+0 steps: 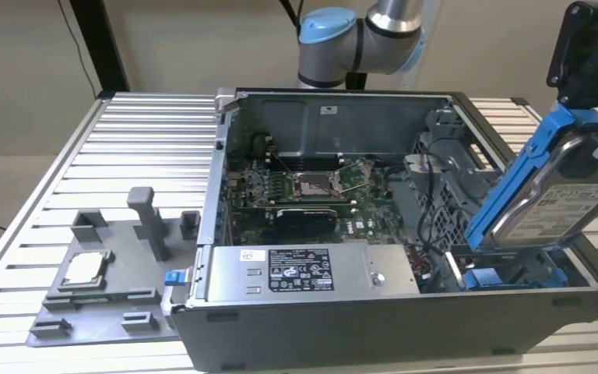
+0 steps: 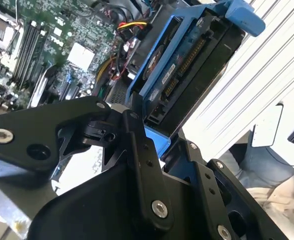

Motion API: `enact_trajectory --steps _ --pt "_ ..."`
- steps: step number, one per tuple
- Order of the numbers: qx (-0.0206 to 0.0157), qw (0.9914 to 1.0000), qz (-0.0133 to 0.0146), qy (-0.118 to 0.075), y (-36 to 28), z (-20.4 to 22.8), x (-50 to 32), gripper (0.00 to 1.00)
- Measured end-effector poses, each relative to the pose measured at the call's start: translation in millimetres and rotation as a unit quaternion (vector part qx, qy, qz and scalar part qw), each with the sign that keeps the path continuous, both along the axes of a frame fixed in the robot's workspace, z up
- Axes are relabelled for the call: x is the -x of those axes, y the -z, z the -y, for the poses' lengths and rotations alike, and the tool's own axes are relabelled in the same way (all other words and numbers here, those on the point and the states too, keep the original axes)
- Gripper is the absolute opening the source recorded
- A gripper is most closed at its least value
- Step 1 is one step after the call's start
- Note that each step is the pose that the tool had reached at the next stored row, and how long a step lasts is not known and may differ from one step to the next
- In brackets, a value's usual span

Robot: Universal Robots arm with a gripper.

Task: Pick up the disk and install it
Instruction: 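Pick up the disk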

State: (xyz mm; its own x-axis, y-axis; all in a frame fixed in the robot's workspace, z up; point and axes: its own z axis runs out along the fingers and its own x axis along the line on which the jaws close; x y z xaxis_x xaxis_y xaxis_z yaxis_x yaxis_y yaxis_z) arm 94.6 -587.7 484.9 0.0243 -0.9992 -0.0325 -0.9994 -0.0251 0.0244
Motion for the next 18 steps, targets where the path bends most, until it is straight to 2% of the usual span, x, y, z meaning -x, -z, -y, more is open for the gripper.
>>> enact_trajectory --steps 5,18 --pt "0.0 1.0 0.0 0.0 2.1 0.1 -0.6 0.0" --pt "-0.0002 1.0 0.0003 0.0 25.5 0.0 -4.5 0.0"
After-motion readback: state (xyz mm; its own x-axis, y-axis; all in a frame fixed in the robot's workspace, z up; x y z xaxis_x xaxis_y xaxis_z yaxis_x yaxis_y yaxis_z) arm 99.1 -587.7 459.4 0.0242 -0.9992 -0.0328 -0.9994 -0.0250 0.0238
